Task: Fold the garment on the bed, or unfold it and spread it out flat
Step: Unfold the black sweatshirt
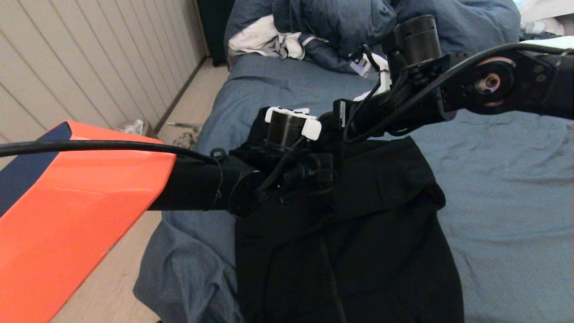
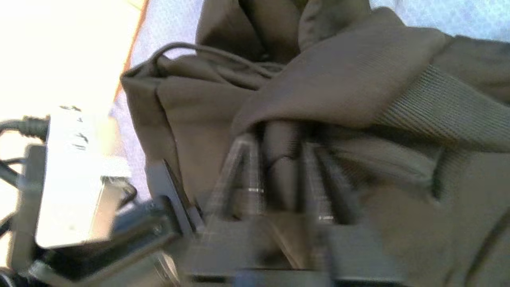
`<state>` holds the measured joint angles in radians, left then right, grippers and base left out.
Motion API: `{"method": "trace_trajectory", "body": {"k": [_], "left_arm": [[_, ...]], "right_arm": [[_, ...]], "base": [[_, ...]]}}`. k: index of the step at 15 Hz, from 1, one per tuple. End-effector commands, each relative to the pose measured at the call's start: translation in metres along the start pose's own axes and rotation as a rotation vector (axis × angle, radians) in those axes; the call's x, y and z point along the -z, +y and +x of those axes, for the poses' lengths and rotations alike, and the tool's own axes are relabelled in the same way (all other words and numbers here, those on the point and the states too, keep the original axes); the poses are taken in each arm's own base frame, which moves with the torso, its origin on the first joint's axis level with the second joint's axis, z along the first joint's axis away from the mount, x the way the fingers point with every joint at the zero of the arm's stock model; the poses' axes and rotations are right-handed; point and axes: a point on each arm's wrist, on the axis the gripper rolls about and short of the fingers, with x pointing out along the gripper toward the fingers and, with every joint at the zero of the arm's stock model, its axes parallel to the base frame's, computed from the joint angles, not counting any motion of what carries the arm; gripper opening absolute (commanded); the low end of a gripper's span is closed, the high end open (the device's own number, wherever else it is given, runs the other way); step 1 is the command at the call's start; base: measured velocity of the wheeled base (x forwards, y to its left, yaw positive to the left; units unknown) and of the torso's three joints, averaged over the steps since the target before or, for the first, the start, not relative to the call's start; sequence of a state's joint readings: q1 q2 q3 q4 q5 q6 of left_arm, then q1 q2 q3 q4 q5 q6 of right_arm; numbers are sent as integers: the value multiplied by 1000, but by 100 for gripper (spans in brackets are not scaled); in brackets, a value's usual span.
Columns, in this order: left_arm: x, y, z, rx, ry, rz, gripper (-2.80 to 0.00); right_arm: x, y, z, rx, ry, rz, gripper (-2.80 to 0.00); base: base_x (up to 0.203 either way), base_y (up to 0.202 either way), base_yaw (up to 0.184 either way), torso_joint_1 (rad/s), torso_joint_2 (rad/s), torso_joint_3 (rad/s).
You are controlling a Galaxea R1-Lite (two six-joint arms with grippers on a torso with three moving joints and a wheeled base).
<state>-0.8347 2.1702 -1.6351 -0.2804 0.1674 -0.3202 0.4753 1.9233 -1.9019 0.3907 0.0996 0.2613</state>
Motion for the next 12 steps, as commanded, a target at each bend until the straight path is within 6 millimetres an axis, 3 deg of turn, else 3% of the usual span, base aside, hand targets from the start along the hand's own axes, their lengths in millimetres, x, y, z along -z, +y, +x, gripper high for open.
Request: {"method": "trace_trajectory", "body": {"k": [1,4,7,9,12], "left_arm": [[0,0,-2,-2,1,-2,-280],[-3,1,-6,-1,-6,-3,-280],[-21,13,-13,-24,-46,-18,-280],[-46,34,-27,-66,-104,-39,-280],[-90,95,-62,-202,-214,-81,-280]], "right_arm": [[-3,2,-6,-7,-14,1,0],[-17,1,-31,-10,-84,6,0],[-37,-23,-74,50,-190,45,0],[-40,-44,-91,80,-205,73,0],[-26,-71,-101,101,-151,116,0]], "base": [[0,0,0,0,0,0],[0,0,0,0,0,0],[0,0,0,0,0,0],[0,0,0,0,0,0],[0,0,0,0,0,0]]}}
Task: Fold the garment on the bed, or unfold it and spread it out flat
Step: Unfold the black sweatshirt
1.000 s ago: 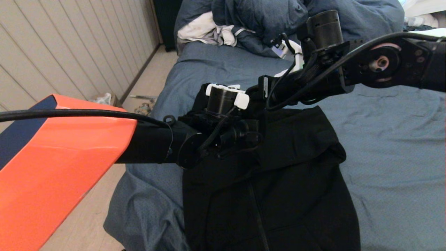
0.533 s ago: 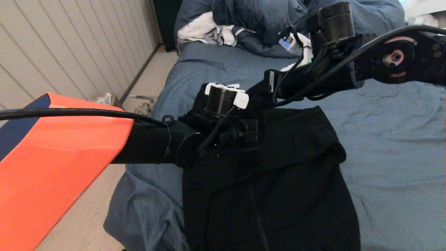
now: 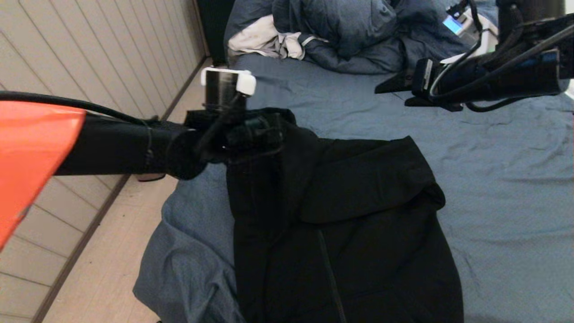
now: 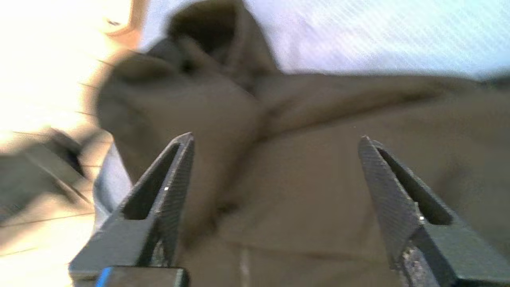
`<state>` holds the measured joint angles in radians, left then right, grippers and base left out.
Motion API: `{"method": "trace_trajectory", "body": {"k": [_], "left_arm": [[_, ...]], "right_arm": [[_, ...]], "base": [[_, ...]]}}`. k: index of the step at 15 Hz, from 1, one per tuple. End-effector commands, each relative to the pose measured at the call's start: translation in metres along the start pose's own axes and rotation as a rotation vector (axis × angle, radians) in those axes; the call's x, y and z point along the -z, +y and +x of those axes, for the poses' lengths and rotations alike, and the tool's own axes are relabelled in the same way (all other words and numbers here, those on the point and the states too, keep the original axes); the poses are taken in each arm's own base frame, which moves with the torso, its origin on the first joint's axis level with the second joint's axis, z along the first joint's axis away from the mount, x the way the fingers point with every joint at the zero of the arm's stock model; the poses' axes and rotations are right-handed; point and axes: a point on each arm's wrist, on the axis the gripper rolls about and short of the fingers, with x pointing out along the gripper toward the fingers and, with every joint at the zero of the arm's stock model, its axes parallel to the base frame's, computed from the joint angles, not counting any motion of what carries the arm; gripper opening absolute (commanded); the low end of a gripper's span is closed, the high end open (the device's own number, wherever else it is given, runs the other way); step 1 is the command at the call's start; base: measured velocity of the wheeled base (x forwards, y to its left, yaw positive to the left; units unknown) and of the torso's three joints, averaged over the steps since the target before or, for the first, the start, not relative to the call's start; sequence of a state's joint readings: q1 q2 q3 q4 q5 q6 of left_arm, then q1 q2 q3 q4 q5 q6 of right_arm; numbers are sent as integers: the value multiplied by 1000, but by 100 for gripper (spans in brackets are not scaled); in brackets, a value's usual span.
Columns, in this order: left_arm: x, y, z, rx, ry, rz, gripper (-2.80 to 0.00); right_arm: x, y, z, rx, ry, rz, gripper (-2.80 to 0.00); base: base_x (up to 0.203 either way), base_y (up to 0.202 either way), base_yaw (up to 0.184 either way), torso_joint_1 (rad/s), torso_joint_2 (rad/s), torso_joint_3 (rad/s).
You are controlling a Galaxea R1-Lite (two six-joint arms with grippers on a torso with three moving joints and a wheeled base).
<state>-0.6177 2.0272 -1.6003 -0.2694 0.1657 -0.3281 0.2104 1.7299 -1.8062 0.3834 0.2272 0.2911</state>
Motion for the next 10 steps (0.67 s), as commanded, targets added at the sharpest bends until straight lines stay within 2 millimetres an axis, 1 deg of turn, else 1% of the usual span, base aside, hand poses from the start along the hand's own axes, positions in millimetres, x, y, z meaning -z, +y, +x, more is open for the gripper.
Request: {"method": "trace_trajectory", "body": {"k": [1,3,5,6,7,8,10], "left_arm": [[-41,44,-26,-96,-96,-28,-280],[-65,101,-53,-224,-147,-53,-280],[-75,152,-87,-325,-166,-85,-280],[-77,172,-102,-367,-171,-99,-280],[-77,189,-116,-407,-173,-113,-280],[-73,202,-125,-428,-160,-128,-280],[-61,211,-130,-437,-120,-155,-280]], "right_arm": [[4,-11,-14,18,13,21,0],[12,-15,-12,13,44,31,0],[16,-18,-6,1,22,25,0],[16,-18,-4,-5,4,18,0],[17,-18,-5,-10,-5,12,0],[17,-18,-5,-13,-6,11,0],[18,-18,-3,-13,-2,12,0]], "base": [[0,0,0,0,0,0],[0,0,0,0,0,0],[0,0,0,0,0,0],[0,0,0,0,0,0],[0,0,0,0,0,0],[0,0,0,0,0,0],[0,0,0,0,0,0]]}}
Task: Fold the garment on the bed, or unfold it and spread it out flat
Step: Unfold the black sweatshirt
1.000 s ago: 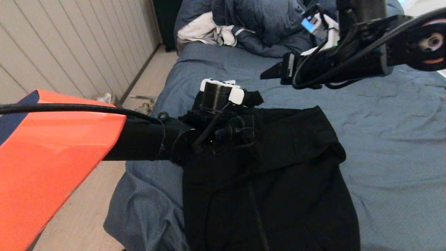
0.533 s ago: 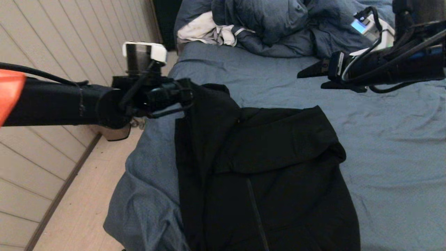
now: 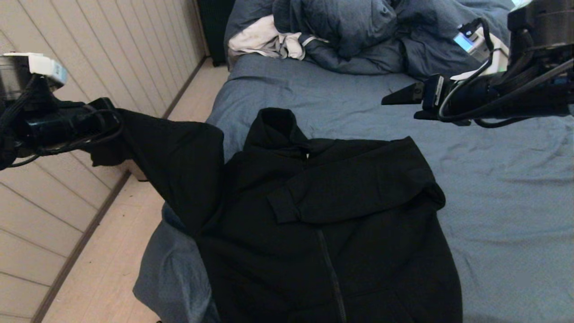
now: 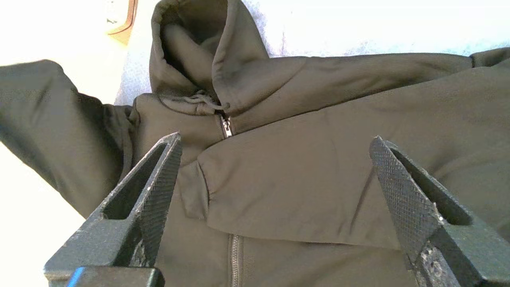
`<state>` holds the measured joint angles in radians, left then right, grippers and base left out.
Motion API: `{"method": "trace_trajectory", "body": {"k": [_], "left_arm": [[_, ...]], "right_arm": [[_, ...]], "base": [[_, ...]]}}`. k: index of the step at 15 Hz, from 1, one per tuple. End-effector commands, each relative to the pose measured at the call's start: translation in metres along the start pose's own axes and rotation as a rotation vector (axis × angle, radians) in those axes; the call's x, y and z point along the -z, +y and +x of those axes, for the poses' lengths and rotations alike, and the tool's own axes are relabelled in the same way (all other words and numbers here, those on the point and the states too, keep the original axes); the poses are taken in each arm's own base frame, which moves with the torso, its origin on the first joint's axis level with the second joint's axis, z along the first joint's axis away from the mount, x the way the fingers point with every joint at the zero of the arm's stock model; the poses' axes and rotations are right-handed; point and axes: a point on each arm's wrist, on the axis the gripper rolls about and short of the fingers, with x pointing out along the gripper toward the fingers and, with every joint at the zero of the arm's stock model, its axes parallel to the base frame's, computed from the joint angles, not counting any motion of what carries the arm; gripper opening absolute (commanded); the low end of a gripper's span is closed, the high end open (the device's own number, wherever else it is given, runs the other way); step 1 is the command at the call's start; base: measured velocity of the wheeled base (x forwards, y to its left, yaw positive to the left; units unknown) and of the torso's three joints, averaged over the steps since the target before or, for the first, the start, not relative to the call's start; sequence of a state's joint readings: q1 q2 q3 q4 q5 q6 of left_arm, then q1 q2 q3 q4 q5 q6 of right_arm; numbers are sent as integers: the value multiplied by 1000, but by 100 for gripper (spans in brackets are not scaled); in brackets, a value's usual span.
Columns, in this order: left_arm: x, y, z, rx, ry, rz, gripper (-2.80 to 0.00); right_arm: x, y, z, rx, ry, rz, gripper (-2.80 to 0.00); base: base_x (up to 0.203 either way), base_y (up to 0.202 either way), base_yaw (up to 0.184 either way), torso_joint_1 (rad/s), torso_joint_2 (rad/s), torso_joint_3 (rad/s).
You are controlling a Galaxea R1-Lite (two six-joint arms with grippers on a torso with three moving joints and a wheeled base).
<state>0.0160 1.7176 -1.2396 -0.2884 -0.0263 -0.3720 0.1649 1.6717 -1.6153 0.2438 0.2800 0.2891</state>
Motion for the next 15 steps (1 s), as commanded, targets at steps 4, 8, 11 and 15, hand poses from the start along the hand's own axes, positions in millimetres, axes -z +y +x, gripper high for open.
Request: {"method": "trace_trajectory", "body": {"k": [4,8,11,15], "left_arm": [[6,9,-8,-16,-18,-1,-280],[0,11,-26,-20,-46,-8,0],[-11,26,-51,-69,-98,-18,0],[-27,44,-74,-140,-170,-27,0]], "right_arm": [[1,-1,3,0,5,3,0],[3,0,5,-3,14,-1,0],[3,0,5,-5,15,-5,0],[3,0,5,-4,13,-8,0]], "base": [[0,0,0,0,0,0],[0,0,0,0,0,0],[0,0,0,0,0,0],[0,0,0,0,0,0]]}}
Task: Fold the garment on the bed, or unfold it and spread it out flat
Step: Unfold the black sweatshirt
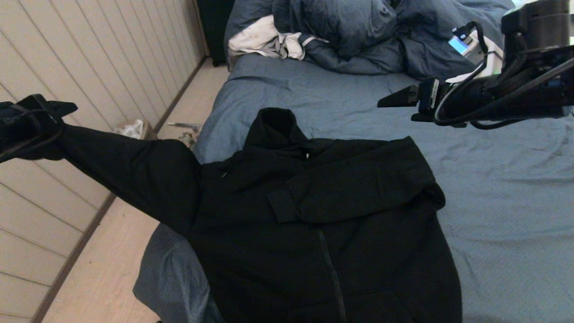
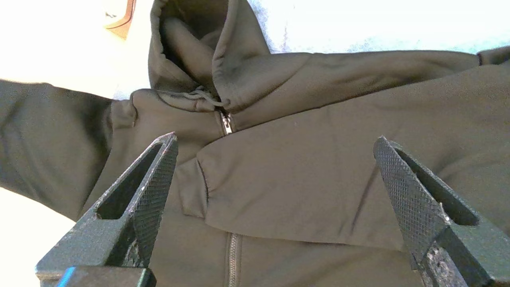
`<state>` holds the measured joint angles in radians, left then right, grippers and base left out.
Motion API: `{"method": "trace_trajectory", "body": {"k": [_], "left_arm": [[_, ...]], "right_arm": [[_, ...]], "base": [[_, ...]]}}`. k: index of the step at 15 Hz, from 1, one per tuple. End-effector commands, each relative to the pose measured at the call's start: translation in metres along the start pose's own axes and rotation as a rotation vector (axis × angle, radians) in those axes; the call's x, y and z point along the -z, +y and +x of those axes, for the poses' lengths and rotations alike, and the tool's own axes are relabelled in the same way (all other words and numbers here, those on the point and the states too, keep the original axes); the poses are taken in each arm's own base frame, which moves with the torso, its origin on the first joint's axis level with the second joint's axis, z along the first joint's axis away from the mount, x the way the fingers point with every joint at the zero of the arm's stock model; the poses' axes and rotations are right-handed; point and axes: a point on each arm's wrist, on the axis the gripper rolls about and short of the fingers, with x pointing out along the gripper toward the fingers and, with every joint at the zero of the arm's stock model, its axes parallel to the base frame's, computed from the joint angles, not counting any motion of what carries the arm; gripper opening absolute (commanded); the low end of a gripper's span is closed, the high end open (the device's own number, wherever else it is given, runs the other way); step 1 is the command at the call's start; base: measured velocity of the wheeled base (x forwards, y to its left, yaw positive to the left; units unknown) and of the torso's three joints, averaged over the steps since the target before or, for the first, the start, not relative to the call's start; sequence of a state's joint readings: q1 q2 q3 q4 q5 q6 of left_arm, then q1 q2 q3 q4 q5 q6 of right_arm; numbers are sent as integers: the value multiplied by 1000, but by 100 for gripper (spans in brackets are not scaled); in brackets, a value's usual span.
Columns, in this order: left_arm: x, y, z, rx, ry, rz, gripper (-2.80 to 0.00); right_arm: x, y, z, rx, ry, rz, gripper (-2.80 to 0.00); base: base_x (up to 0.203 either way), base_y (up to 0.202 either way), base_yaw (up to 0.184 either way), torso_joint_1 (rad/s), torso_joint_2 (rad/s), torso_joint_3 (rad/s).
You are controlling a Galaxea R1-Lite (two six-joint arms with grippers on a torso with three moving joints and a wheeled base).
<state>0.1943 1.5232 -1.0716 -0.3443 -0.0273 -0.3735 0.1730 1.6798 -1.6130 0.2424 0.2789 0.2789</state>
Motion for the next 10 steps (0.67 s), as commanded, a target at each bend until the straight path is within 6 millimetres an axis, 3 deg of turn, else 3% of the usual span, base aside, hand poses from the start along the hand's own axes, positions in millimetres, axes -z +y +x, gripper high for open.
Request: {"method": "trace_trajectory", "body": {"k": [1,5,10], "left_arm": [[-3,4,-9,-13,-17,-3,0],[8,6,-14,46,42,-3,0],[7,10,-25,36,37,-2,0]], "right_arm": [[0,0,1,-2,2,2,0],[0,0,1,-1,3,4,0],[3,-1,5,-1,16,4,0]], "base": [[0,0,0,0,0,0],[0,0,0,0,0,0],[0,0,0,0,0,0]]}}
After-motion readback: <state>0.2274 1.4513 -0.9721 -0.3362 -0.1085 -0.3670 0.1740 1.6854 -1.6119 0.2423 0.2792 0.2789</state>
